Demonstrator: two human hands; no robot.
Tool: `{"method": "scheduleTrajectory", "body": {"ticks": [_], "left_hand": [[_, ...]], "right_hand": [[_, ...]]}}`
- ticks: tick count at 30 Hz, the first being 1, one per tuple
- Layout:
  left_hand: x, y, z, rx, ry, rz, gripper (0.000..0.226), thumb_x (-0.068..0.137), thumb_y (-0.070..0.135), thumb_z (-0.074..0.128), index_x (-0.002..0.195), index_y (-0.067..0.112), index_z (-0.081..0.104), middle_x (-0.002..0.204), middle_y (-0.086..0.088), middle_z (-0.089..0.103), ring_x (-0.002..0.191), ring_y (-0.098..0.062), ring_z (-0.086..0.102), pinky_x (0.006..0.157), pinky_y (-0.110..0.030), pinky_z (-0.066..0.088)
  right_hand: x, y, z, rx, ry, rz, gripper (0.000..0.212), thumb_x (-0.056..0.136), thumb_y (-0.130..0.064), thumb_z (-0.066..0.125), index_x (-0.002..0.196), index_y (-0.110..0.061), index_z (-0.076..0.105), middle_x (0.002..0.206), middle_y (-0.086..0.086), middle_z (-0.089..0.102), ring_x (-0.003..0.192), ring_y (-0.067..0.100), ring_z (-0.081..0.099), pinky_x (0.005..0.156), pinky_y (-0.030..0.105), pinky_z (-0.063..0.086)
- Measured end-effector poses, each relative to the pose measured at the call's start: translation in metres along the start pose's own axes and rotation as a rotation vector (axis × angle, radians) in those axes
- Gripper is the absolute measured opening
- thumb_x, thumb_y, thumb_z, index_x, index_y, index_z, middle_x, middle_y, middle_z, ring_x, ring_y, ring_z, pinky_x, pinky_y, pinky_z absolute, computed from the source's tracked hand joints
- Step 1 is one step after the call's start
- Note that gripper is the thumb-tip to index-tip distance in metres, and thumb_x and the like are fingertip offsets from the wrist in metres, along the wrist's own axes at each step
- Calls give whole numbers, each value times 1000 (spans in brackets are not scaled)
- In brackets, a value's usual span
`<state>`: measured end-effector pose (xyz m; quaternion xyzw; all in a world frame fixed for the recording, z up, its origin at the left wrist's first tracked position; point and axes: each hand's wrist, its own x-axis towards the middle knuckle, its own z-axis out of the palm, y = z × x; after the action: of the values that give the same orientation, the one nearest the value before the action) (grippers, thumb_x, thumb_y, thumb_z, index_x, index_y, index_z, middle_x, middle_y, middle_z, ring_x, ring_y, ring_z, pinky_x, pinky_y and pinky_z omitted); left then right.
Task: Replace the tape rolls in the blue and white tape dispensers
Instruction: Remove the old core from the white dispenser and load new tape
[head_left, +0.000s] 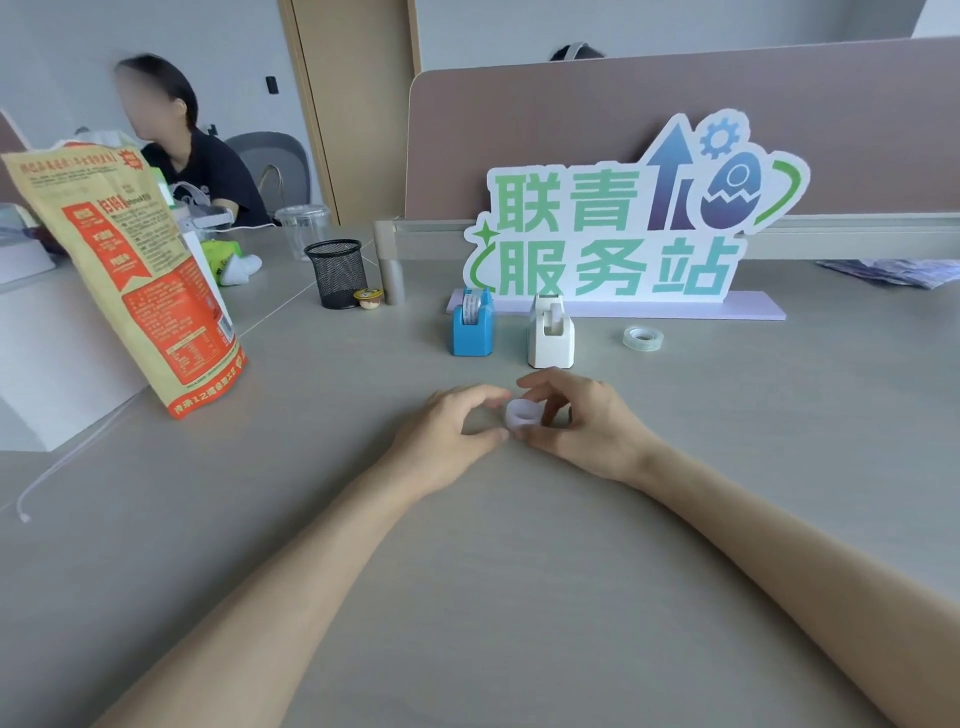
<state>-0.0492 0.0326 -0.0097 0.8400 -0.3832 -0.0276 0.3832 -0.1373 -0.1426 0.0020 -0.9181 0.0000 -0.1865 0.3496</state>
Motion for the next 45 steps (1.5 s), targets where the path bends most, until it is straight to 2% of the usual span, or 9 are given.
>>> {"method": "scheduleTrajectory", "body": {"ticks": [5, 9, 17, 26, 32, 35, 37, 42, 45], "left_hand": [[-1, 3, 2, 84, 43, 138, 5, 86, 25, 66, 91, 27, 64, 96, 11, 62, 98, -13, 56, 88, -39, 47], [5, -6, -2, 114, 174, 55, 11, 90, 30, 61, 83, 21, 60, 91, 4, 65, 93, -20, 58, 79, -38, 48], [57, -48, -31, 402, 387, -273, 21, 96, 13, 38, 95, 15, 59, 108, -14, 61, 105, -35, 51, 76, -36, 36], [106, -62, -29, 513, 304, -253, 22, 97, 21, 44, 115, 17, 57, 124, -11, 60, 116, -34, 46, 85, -41, 42], [86, -51, -22, 582, 305, -286, 33, 96, 16, 41, 129, 10, 44, 130, -16, 57, 121, -36, 48, 90, -40, 38], [72, -42, -17, 606, 304, -310, 28, 95, 13, 41, 123, 8, 46, 128, -15, 57, 120, -34, 48, 89, -39, 39], [62, -36, -15, 607, 265, -340, 29, 95, 13, 40, 124, 8, 47, 130, -13, 55, 123, -32, 46, 92, -39, 38], [40, -25, -12, 580, 181, -311, 34, 96, 17, 34, 126, 11, 50, 134, -11, 54, 128, -29, 45, 102, -37, 35], [26, -15, -10, 559, 156, -232, 34, 96, 13, 33, 126, 12, 50, 135, -9, 55, 128, -27, 46, 102, -35, 34]], "right_hand": [[2, -2, -1, 76, -27, 23, 56, 77, -33, 79, 124, -16, 56, 98, -8, 71, 74, 9, 58, 67, 5, 42], [4, 2, 0, 40, 4, 28, 49, 79, -32, 77, 122, -19, 58, 109, -5, 69, 86, 14, 62, 68, 2, 41], [9, 8, 3, -27, 59, 58, 28, 87, -16, 64, 116, -15, 63, 105, -2, 69, 90, 15, 64, 69, -4, 36], [14, 10, 3, -64, 55, 48, 29, 89, -20, 63, 118, -16, 62, 107, -4, 66, 89, 15, 63, 69, 1, 37], [34, 15, 1, -165, 236, 224, 65, 86, -26, 63, 140, -6, 34, 141, 15, 39, 132, 29, 35, 104, 27, 29], [57, 13, 8, -82, 173, 356, 94, 88, -38, 61, 152, -6, 1, 152, 17, 26, 138, 33, 31, 110, 36, 30], [69, 13, 11, -50, 173, 392, 97, 89, -39, 60, 152, -11, -7, 151, 14, 33, 135, 34, 37, 107, 39, 35], [78, 20, 10, -71, 296, 405, 52, 85, -40, 60, 125, -13, 40, 118, 10, 65, 108, 34, 59, 83, 37, 47], [66, 16, 7, -72, 298, 397, 43, 88, -43, 56, 115, -11, 44, 117, 10, 65, 105, 34, 59, 78, 34, 43]]}}
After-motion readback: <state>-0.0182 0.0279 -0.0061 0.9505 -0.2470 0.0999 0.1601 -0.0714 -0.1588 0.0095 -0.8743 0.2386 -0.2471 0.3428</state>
